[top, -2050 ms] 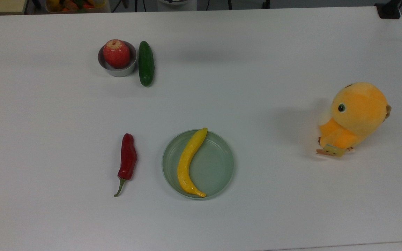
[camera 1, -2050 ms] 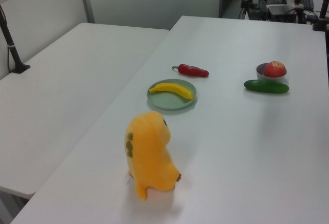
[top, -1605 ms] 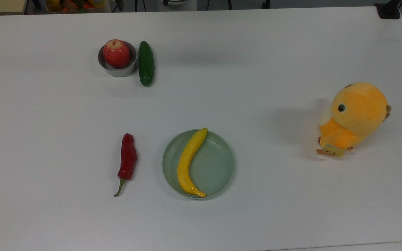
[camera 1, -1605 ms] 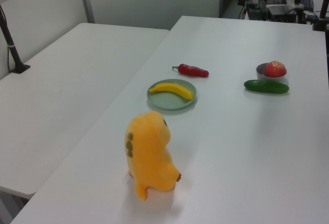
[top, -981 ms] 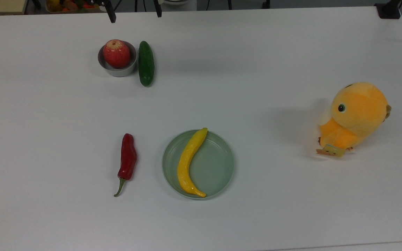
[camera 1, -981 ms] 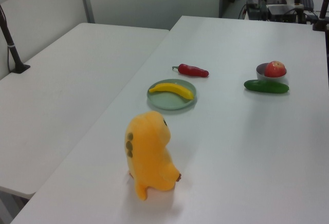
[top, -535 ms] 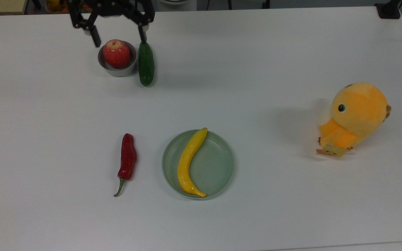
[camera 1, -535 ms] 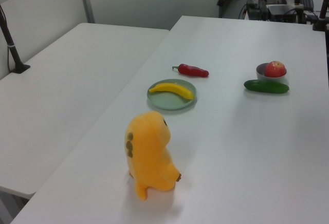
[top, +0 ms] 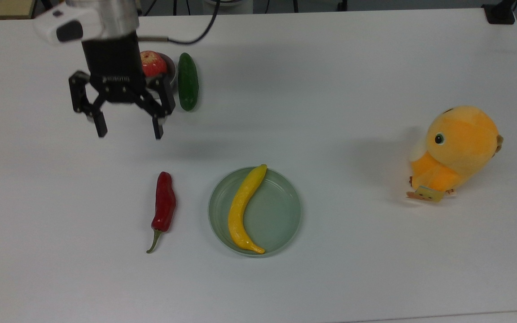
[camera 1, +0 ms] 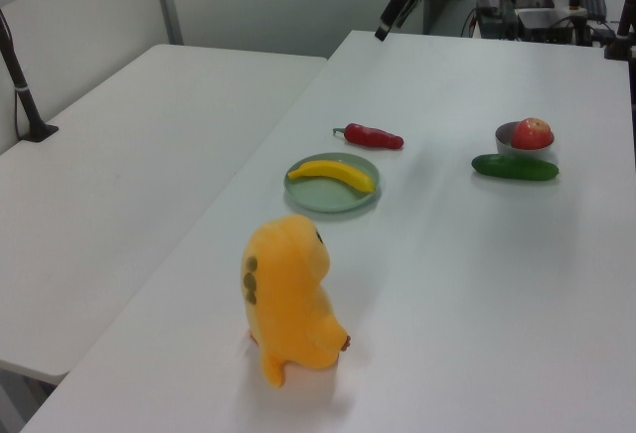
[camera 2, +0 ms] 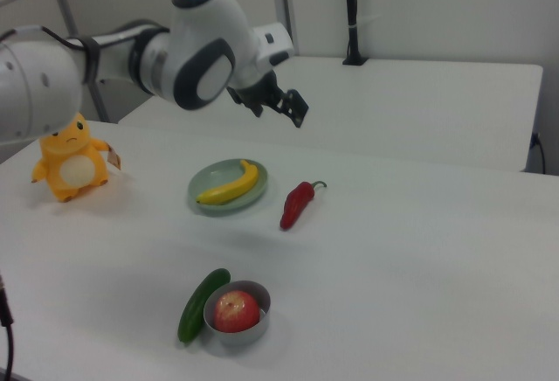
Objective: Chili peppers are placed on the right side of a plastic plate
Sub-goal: 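Move the open gripper down over the red chili pepper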
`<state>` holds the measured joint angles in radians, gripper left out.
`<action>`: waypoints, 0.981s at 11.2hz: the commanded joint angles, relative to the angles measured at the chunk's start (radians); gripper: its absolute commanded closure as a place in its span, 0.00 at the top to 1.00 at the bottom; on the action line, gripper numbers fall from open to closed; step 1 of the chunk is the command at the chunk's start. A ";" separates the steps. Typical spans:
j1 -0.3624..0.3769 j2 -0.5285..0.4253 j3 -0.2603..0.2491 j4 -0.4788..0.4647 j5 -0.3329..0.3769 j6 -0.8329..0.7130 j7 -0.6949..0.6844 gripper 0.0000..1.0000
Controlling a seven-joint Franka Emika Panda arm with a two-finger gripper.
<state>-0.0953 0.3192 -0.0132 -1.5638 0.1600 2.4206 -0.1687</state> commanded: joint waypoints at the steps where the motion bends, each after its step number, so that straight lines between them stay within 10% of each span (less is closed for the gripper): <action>1: 0.008 0.102 -0.008 -0.004 -0.013 0.148 -0.014 1.00; 11: 0.028 0.302 -0.004 -0.004 -0.048 0.322 -0.015 1.00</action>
<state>-0.0822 0.5908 -0.0114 -1.5670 0.1245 2.6996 -0.1723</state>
